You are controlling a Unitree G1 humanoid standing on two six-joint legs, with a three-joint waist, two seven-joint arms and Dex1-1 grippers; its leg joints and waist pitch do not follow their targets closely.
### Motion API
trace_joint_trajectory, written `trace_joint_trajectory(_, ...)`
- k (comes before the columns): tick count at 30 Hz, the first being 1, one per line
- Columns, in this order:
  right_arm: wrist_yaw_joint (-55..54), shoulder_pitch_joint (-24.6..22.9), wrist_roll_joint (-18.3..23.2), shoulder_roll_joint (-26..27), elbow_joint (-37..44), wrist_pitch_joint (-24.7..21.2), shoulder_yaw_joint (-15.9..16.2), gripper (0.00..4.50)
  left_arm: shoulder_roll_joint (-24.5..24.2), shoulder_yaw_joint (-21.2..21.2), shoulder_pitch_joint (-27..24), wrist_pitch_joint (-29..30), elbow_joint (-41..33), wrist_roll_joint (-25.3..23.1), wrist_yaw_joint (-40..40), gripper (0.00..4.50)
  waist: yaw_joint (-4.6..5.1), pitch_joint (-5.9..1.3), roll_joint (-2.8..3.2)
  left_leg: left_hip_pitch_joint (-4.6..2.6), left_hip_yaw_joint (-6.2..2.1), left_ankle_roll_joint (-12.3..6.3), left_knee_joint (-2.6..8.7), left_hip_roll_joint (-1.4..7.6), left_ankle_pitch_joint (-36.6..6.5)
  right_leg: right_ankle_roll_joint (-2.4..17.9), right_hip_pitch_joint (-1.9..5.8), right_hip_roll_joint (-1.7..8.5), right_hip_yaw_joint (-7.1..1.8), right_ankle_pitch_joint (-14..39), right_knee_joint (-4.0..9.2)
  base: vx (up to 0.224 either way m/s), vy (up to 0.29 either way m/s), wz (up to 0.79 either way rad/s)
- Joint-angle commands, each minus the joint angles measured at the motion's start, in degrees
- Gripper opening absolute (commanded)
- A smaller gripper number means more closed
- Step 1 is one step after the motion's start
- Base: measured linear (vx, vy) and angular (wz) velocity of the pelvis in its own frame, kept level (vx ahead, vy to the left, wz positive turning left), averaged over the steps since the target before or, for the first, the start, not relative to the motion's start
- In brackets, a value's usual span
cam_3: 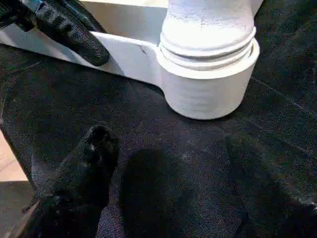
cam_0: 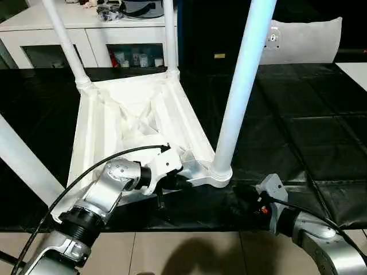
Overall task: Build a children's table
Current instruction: Rotate leg to tighten
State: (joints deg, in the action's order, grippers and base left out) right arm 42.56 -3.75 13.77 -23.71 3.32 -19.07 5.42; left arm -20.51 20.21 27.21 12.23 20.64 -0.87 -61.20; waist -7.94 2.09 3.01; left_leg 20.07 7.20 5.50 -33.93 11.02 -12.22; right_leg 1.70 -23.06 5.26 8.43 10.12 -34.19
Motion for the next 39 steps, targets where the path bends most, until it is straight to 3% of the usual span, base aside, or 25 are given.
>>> trace_joint_trajectory(1,0.27,0.36,-0.2,-0.27,0.31,0.66,-0.04,3.72,-0.48,0.54,0.3,-0.54,0.51,-0.11,-0.92,0.0,-0.19,-3.59,-1.27,1.11,0.65,-5.72,3.24,1.54,-2.01,5.42,4.24,3.7,-3.62,12.73,4.17,0.0,0.0,0.0)
trace_joint_trajectory(23,0.27,0.36,-0.2,-0.27,0.31,0.66,-0.04,3.72,-0.48,0.54,0.3,-0.54,0.51,-0.11,-0.92,0.0,-0.22,-3.59,-1.28,1.12,0.66,-5.57,3.25,1.5,-2.17,4.98,4.23,3.68,-3.58,13.4,4.26,0.0,0.0,0.0)
trace_joint_trajectory(24,-13.88,2.1,-6.99,0.57,13.99,-13.73,-0.68,3.72,0.35,3.11,4.89,10.39,-0.54,-9.86,10.55,0.0,-0.05,-3.49,5.14,0.46,-0.05,-3.64,3.0,1.6,-2.63,6.03,3.55,3.19,-3.69,12.37,3.24,0.0,0.0,0.0)
trace_joint_trajectory(25,-13.73,2.08,-7.6,0.46,13.99,-13.04,-0.13,3.72,0.33,3.13,4.75,10.43,-0.75,-9.86,10.51,0.0,0.64,-2.62,1.71,0.5,0.04,-3.13,3.58,2.11,-4.73,5.09,3.9,2.64,-3.53,12.9,4.8,0.0,0.0,0.0)
trace_joint_trajectory(26,-13.45,1.94,-7.76,0.52,14.22,-12.49,0.38,3.72,0.3,3.11,4.63,10.47,-0.92,-9.84,10.51,0.0,0.66,-3.11,0.76,0.65,0.15,-2.48,3.37,1.39,-5.64,3.99,4.79,2.74,-3.26,14.86,4.72,0.0,0.0,0.0)
trace_joint_trajectory(27,-13.28,1.82,-7.83,0.57,14.38,-12.16,0.68,3.72,0.27,3.09,4.53,10.5,-1.04,-9.83,10.52,0.0,0.28,-3.08,0.46,0.75,0.72,-2.26,3.22,0.52,-6.14,1.67,4.63,3.2,-3.22,20.09,5.17,0.0,0.0,0.0)
trace_joint_trajectory(28,-13.26,1.8,-7.84,0.58,14.41,-12.1,0.73,3.72,0.27,3.09,4.52,10.5,-1.07,-9.83,10.52,0.0,0.74,-2.86,0.93,0.98,0.84,-2.76,3.21,0.31,-6.49,0.32,4.36,3.34,-3.2,24.05,5.81,0.0,0.0,0.0)
trace_joint_trajectory(29,-12.89,1.8,-7.41,0.94,14.93,-11.8,1.17,3.72,0.32,3.08,4.48,10.53,-1.21,-9.9,10.69,0.0,1.01,-2.87,0.8,0.91,0.93,-3.01,3.14,0.21,-6.88,-0.21,4.16,3.29,-3.11,25.51,6.18,0.0,0.0,0.0)
trace_joint_trajectory(30,-12.7,1.88,-7.57,0.84,15.17,-11.73,1.48,3.72,0.33,3.07,4.48,10.55,-1.28,-9.91,10.7,0.0,1.44,-3.09,1.24,0.77,0.88,-3.23,3.05,0.22,-7.45,-0.46,3.9,3.22,-2.93,26.45,6.47,0.0,0.0,0.0)
trace_joint_trajectory(35,-12.89,2.27,-7.77,0.79,16.72,-13.02,2.57,3.72,0.02,3.19,4.67,11.15,-1.83,-9.79,10.8,0.0,2.58,-3.21,1.46,1.02,0.3,-3.62,3.38,0.68,-9.37,0.65,4.01,2.92,-2.69,22.89,6.22,0.0,0.0,0.0)
trace_joint_trajectory(36,-13.8,2.69,-7.51,1.21,17.77,-13.98,2.24,3.72,0.0,3.54,5.01,11.55,-1.82,-9.96,11.2,0.0,2.76,-3.24,1.81,0.96,0.28,-3.62,3.37,0.65,-9.63,1.02,4.04,2.97,-2.7,22.55,6.16,0.0,0.0,0.0)
trace_joint_trajectory(39,-13.76,3.43,-6.76,1.09,18.75,-14.45,1.31,3.72,0.05,3.64,5.17,10.94,-1.53,-9.8,10.91,0.0,3.12,-3.25,1.79,0.94,0.26,-3.68,3.4,0.62,-10.05,1.29,4.13,2.99,-2.71,22.4,6.25,0.0,0.0,0.0)
